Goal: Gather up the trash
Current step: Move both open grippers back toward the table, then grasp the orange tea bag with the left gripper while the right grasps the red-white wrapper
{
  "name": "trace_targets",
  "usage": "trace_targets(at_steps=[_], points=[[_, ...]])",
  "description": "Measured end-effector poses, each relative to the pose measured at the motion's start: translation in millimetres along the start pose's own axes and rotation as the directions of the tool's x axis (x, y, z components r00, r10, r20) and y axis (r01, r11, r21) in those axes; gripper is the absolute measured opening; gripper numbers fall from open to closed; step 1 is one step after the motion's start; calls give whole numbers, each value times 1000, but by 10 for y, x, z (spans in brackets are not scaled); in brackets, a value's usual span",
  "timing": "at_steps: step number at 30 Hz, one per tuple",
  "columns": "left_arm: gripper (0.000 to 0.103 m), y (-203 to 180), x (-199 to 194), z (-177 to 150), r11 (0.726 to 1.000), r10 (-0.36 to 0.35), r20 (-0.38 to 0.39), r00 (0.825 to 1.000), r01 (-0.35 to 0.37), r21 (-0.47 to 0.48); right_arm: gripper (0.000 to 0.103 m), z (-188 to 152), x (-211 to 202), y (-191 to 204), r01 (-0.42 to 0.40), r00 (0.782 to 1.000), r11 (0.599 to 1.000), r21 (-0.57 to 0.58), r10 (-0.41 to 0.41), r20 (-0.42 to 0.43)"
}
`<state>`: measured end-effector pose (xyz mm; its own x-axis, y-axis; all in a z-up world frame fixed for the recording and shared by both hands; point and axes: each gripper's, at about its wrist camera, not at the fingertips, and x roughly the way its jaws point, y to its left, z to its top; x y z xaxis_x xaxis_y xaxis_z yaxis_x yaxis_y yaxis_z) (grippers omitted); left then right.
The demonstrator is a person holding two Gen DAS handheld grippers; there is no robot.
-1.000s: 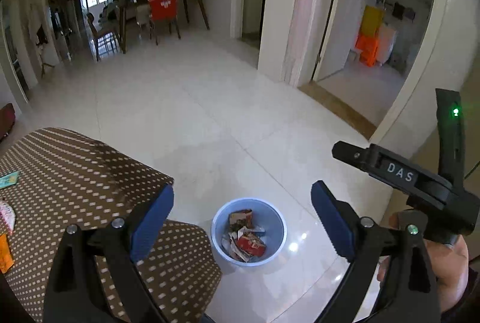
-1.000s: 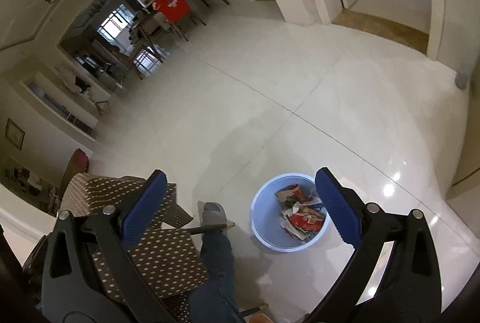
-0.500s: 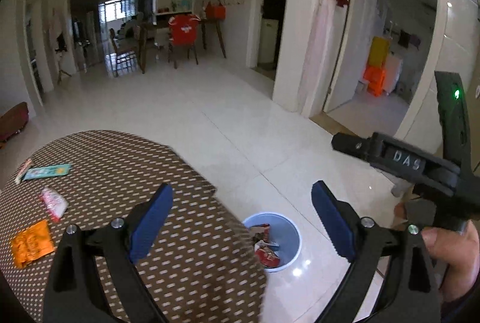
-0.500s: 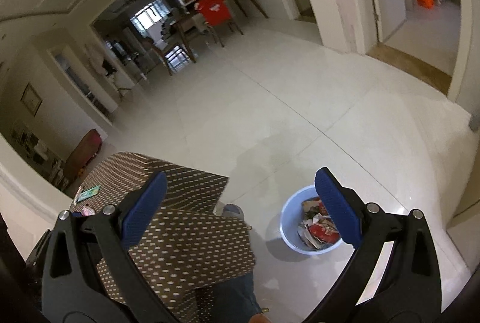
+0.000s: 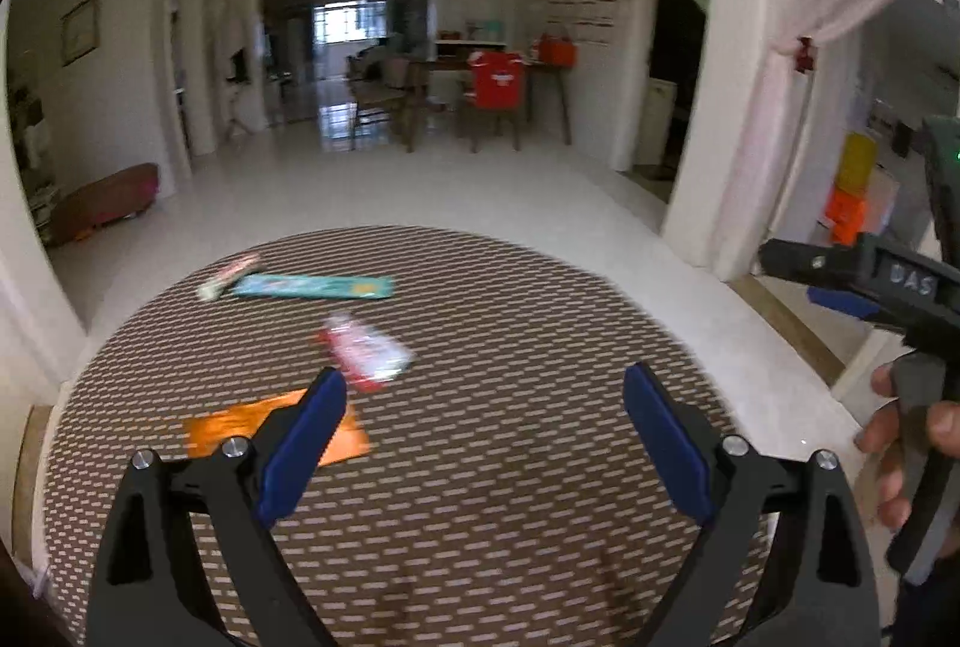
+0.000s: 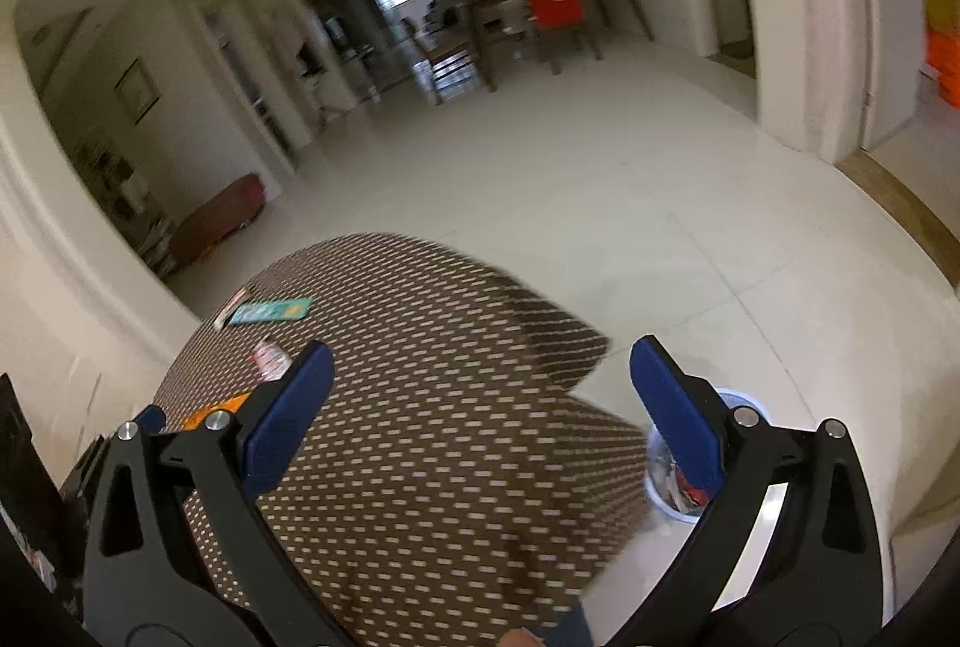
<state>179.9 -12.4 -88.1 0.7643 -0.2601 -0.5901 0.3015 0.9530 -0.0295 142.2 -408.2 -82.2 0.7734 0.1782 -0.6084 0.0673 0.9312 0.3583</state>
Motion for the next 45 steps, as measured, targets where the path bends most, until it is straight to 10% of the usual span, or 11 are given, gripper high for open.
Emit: trace_targets(at_steps=[11,28,35,37,41,45], points=[[91,1022,123,-343,993,75,-55,996,-70,98,97,-87,472,640,-38,997,995,-95,31,-74],[91,1307,889,-380,936,-108,-294,950,197,290,97,-300,1500,1451,-140,964,951,-276,67,-255],[56,1257,843,-380,938,-160,-305,939,241,249,96,-350,2054,1805,-185,946,912,-367,65,-317],[53,1250,824,-391,947,-141,-303,943,217,235,84,-378,2139,1906,-195,944,898,-395,62,-324],[53,1229,788,-422,963,-106,-296,949,172,207,28,-415,2171,2036,-190,952,870,-455,49,-303],[52,1206,699,-479,978,-76,-290,954,128,166,27,-452,2045,1861,-192,952,887,-420,64,-301]])
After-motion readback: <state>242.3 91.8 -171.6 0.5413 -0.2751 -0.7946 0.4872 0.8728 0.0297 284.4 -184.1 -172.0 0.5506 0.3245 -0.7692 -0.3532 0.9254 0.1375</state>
